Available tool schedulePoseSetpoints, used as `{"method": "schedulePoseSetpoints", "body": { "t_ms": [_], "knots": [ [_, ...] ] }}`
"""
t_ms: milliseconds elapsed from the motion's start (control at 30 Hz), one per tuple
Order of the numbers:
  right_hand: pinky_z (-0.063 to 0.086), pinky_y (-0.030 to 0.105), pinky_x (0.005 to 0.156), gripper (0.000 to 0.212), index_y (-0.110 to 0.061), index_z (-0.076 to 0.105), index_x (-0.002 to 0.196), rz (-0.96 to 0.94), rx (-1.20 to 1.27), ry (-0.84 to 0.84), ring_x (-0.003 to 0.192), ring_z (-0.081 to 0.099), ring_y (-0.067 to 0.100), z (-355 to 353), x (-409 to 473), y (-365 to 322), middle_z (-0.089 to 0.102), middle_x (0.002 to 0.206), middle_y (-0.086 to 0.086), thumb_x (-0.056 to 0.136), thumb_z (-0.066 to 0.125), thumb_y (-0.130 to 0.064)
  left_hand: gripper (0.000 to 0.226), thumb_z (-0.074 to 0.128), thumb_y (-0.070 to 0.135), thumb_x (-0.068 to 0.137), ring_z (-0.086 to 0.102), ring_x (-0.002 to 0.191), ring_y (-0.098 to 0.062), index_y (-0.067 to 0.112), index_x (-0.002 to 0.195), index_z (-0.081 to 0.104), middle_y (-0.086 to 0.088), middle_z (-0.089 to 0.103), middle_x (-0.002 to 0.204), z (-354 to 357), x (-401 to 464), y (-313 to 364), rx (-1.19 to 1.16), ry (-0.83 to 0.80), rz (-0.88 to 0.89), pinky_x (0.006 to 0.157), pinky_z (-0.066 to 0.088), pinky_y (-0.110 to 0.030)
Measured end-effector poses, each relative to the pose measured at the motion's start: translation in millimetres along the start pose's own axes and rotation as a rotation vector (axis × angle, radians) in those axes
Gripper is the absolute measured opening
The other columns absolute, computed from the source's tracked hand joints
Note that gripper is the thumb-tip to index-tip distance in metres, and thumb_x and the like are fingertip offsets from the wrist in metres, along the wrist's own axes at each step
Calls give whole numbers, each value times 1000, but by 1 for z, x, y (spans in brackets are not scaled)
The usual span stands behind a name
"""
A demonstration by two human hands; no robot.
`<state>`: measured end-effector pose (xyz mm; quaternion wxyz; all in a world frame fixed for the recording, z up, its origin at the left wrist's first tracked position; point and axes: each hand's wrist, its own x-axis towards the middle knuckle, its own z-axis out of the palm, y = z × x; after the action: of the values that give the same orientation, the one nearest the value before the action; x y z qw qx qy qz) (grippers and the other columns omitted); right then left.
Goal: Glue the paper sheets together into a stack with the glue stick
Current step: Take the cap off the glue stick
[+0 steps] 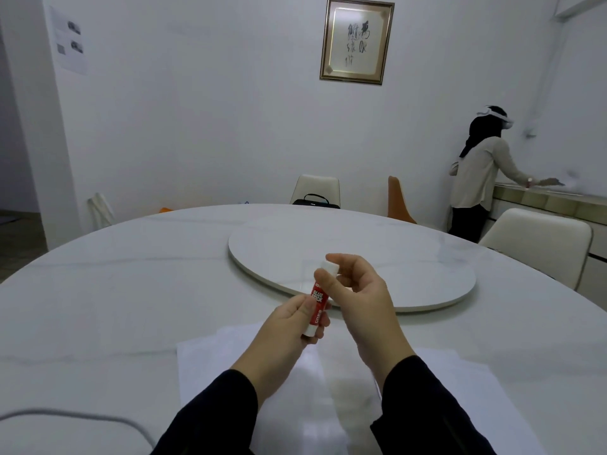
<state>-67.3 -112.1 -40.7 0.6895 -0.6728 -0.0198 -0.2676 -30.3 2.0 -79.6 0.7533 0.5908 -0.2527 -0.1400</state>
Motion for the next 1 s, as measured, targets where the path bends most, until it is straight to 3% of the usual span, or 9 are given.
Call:
{"method": "schedulePoseSetpoints", "body": {
  "t_ms": [100,200,267,433,533,633,800,900,1000],
  "knots": [
    [52,15,57,24,-21,70,93,-5,21,52,61,58,0,-4,2,-3,60,77,0,72,79,-14,33,42,33,95,51,69,-12,12,97,68,0,63,75,4,-1,-2,-40,-46,-17,74,40,-30],
    [52,13,60,22,-21,71,97,-4,77,-5,64,63,1,-9,2,-7,64,66,-11,79,72,-7,33,46,36,90,52,68,-13,11,93,68,-1,63,74,5,-1,-1,-106,-75,-36,75,41,-30],
    [53,13,65,22,-21,71,97,-32,126,4,73,67,3,-10,3,-12,70,75,-8,83,68,-5,33,48,37,86,52,67,-13,12,88,69,-1,63,71,3,-2,0,-139,-96,-44,73,42,-28],
    [55,14,76,18,-28,68,96,-121,281,298,91,70,6,-31,14,-20,76,94,-3,84,69,-15,30,46,31,90,53,67,-13,11,88,69,0,64,70,1,0,-3,-164,-75,-56,73,43,-26],
    [48,13,69,19,-29,65,97,-48,-132,393,87,64,7,-38,16,2,68,92,-4,81,72,-20,37,52,38,79,55,67,-12,11,101,65,0,67,74,-2,3,-1,-225,-27,-17,73,43,-26],
    [40,12,59,18,-19,67,98,20,-545,319,76,58,2,-34,14,35,65,87,-6,80,71,-17,37,52,39,79,63,68,-9,14,105,63,2,72,82,-6,4,-1,-208,0,-8,71,46,-25],
    [39,13,58,25,-17,64,103,99,-726,206,66,56,2,-27,11,62,58,72,-9,80,66,-8,28,47,31,90,67,76,-7,14,104,64,-4,75,98,-9,5,0,-256,26,-34,80,45,-25],
    [41,16,63,30,-13,63,108,177,-808,176,74,56,8,-27,9,69,59,85,-5,78,69,-9,36,52,39,83,67,77,-6,14,106,63,-3,75,101,-7,4,1,-227,18,-29,80,46,-24],
    [48,26,83,43,-12,60,114,187,-814,173,98,57,17,-27,6,62,60,107,1,75,76,-15,41,57,41,75,66,73,-6,13,105,63,0,75,101,-2,6,5,-195,31,-21,75,47,-22]
  ]
}}
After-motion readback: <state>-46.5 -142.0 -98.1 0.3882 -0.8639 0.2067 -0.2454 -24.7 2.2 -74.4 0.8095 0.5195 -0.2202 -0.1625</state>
